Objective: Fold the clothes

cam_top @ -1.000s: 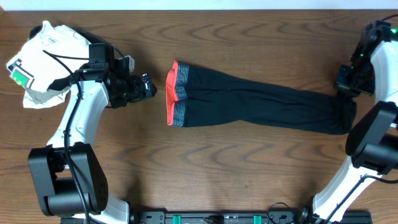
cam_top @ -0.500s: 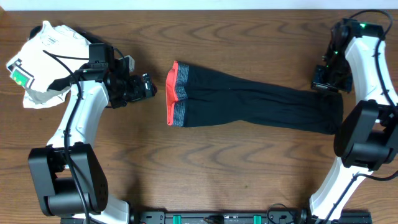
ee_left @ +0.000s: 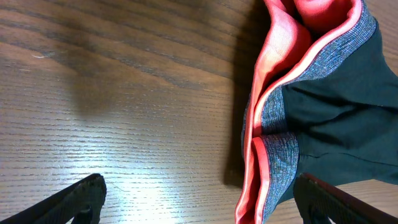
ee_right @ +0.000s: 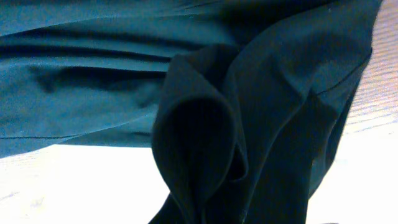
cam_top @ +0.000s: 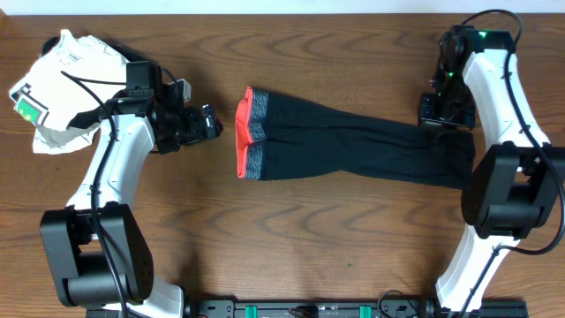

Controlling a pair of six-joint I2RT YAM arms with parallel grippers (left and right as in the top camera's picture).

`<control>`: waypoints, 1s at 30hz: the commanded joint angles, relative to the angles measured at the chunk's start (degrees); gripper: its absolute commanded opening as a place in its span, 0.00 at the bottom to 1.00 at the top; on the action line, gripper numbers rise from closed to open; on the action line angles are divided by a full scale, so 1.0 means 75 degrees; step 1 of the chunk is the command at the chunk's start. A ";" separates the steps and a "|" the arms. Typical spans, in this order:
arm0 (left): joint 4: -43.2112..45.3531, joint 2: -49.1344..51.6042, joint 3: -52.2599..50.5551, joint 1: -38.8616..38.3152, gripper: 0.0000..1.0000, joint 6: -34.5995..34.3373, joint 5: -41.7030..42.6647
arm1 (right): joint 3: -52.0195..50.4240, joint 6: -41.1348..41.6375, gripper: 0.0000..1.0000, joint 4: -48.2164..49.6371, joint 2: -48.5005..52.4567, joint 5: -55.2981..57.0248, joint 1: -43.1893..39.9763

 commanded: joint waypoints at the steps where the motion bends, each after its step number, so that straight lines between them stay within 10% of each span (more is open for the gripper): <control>1: -0.0026 -0.0125 -0.0017 0.0003 0.98 0.0020 0.0102 | -0.0064 0.0108 0.01 -0.0020 -0.0160 -0.0192 0.0216; 7: -0.0026 -0.0125 -0.0017 0.0003 0.98 0.0020 0.0102 | -0.0064 0.0105 0.02 -0.0015 -0.0160 -0.0280 0.0493; 15: -0.0026 -0.0125 -0.0017 0.0003 0.98 0.0020 0.0105 | -0.0064 0.0076 0.31 0.0038 -0.0160 -0.0280 0.0752; 24: -0.0029 -0.0125 -0.0017 0.0003 0.98 0.0020 0.0102 | 0.0006 0.0020 0.17 0.0111 -0.0178 -0.0128 0.0612; 30: -0.0026 -0.0125 -0.0017 0.0003 0.98 0.0020 0.0102 | 0.0009 0.0017 0.49 0.0096 -0.0204 0.0286 -0.0125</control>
